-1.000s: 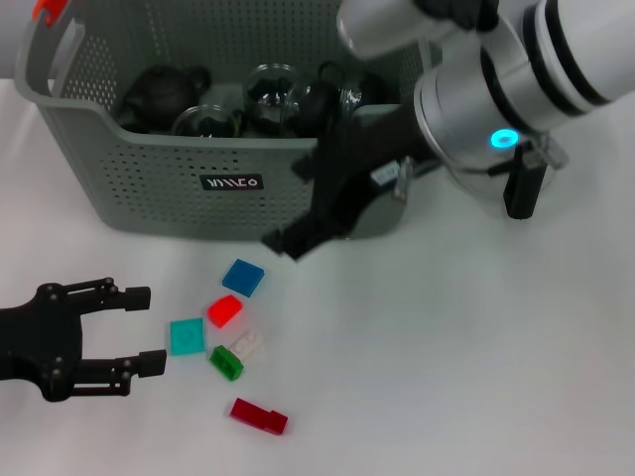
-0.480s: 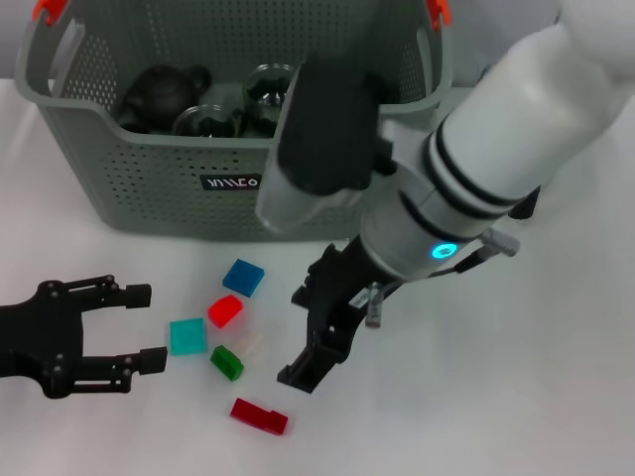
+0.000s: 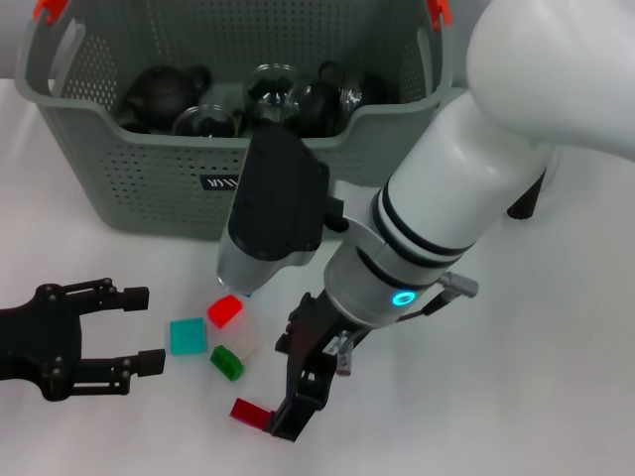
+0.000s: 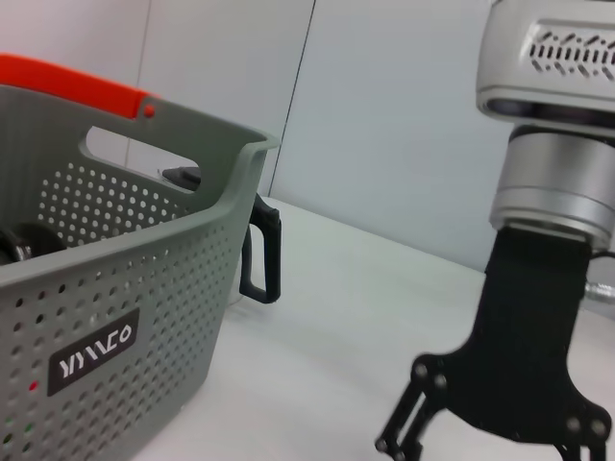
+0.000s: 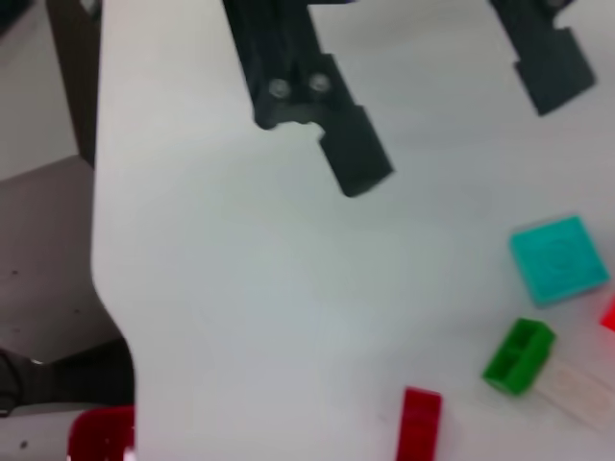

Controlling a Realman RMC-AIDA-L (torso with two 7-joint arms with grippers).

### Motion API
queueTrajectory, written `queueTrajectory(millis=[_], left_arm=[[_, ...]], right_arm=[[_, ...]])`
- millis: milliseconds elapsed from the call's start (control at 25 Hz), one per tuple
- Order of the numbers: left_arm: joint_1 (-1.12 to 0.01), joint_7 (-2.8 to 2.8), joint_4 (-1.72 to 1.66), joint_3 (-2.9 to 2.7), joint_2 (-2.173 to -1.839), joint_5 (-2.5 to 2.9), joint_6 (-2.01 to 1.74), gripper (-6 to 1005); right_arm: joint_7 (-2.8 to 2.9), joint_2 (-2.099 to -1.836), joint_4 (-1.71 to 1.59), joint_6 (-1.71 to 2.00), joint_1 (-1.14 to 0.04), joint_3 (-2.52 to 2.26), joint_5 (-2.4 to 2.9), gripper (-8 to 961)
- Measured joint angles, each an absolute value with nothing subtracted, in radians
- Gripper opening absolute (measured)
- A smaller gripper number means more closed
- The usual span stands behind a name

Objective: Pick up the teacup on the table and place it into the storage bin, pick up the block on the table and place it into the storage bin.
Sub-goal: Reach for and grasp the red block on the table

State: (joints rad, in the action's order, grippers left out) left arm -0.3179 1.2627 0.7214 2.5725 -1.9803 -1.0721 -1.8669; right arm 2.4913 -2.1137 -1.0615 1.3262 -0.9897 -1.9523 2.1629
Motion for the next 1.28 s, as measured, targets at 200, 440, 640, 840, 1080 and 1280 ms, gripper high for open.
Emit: queueTrajectory(millis=[200,440,640,840,1080,1280], left_arm=[[-0.320,1.262,0.719,2.572,-1.980,-1.072,-1.867,829],[-0.318,1.260,0.719,2.572,-1.982,-1.072,-1.866,829],[-0.316,1.260,0.720,2.572,-1.981,-1.072,-1.869,830],[-0.316,1.258,0.720,2.572,-1.981,-1.072,-1.870,830],[-0.316,1.258,0.721,2.572,-1.980,-1.072,-1.874,830],[-0.318,1.258,0.720,2.572,-1.981,-1.072,-1.870,830]], right_arm=[[2.489,-2.114,-1.047,1.304,-0.991,-1.987,2.125,866],[2.485,-2.118,-1.027,1.274,-0.989,-2.026,2.104,853],[2.482,-2.118,-1.027,1.249,-0.983,-2.052,2.095,841],[2.489,-2.120,-1.026,1.243,-0.982,-2.058,2.094,830],[2.489,-2.121,-1.007,1.224,-0.976,-2.072,2.094,709],[2.483,-2.123,-0.986,1.167,-0.970,-2.096,2.094,649]])
